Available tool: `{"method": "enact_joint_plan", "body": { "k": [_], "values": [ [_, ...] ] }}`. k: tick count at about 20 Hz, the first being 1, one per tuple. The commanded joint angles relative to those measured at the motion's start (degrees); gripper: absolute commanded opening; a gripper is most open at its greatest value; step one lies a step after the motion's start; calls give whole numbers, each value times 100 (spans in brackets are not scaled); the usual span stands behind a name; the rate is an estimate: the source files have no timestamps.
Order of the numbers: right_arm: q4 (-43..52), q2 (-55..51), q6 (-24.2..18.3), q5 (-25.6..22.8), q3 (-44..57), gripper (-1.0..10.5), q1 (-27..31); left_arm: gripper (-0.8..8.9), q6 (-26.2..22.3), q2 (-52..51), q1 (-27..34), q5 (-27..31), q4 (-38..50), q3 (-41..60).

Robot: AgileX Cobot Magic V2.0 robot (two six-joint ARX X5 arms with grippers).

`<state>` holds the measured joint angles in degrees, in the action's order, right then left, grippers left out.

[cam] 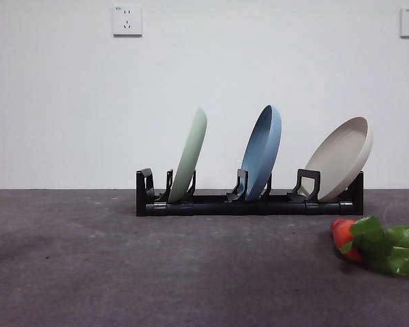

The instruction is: Take the green plate from the plate rack,put the plate on the table,take the carrot from the table,put the carrot in the plate

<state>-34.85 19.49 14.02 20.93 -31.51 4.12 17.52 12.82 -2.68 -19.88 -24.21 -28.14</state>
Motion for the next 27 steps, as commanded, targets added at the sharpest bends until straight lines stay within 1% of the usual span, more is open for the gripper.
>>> {"method": "enact_joint_plan", "body": {
  "k": [1, 3, 5, 7, 8, 11, 12, 14, 16, 17, 18, 19, 20, 21, 24, 27],
  "values": [
    [-643, 450, -793, 20, -632, -12, -22, -6, -293, 376, 13, -422, -402, -494],
    [-1202, 824, -1115, 22, -1128, -12, -22, -6, -529, 673, 15, -658, -802, -874],
    [-1700, 1145, -1340, 50, -1576, -12, -22, -6, -726, 925, 13, -837, -1174, -1209],
    [-2166, 1434, -1574, 199, -1989, -12, -22, -7, -898, 1150, 13, -1012, -1523, -1521],
    [-2511, 1646, -1711, 354, -2297, -12, -26, -7, -1034, 1322, 11, -1156, -1794, -1766],
    [-3230, 2063, -1849, 730, -2946, -12, -120, -7, -1333, 1679, 11, -1510, -2428, -2315],
    [-3403, 2142, -1937, 800, -3073, -12, -146, -7, -1338, 1755, 9, -1519, -2581, -2441],
    [-3510, 2214, -1950, 817, -3169, -10, -232, -6, -1403, 1851, 11, -1512, -2787, -2621],
    [-3515, 2214, -1945, 811, -3169, 14, -273, 6, -1458, 1867, 11, -1508, -2870, -2699],
    [-3512, 2214, -1945, 811, -3169, 112, -275, 86, -1451, 1867, 11, -1480, -2883, -2726],
    [-3510, 2214, -1939, 811, -3169, 269, -275, 264, -1434, 1867, 11, -1480, -2883, -2741],
    [-3504, 2214, -1893, 811, -3169, 488, -275, 539, -1405, 1867, 11, -1480, -2857, -2741],
    [-3501, 2214, -1895, 811, -3169, 637, -275, 656, -1410, 1867, 11, -1480, -2852, -2741],
    [-3501, 2214, -1895, 811, -3169, 660, -275, 657, -1410, 1882, 11, -1482, -2833, -2741],
    [-3501, 2238, -1893, 813, -3169, 659, -275, 657, -1408, 2072, 9, -1515, -2704, -2741],
    [-3501, 2288, -1880, 811, -3169, 659, -275, 657, -1408, 2485, -15, -1915, -2481, -2743]
  ]
}}
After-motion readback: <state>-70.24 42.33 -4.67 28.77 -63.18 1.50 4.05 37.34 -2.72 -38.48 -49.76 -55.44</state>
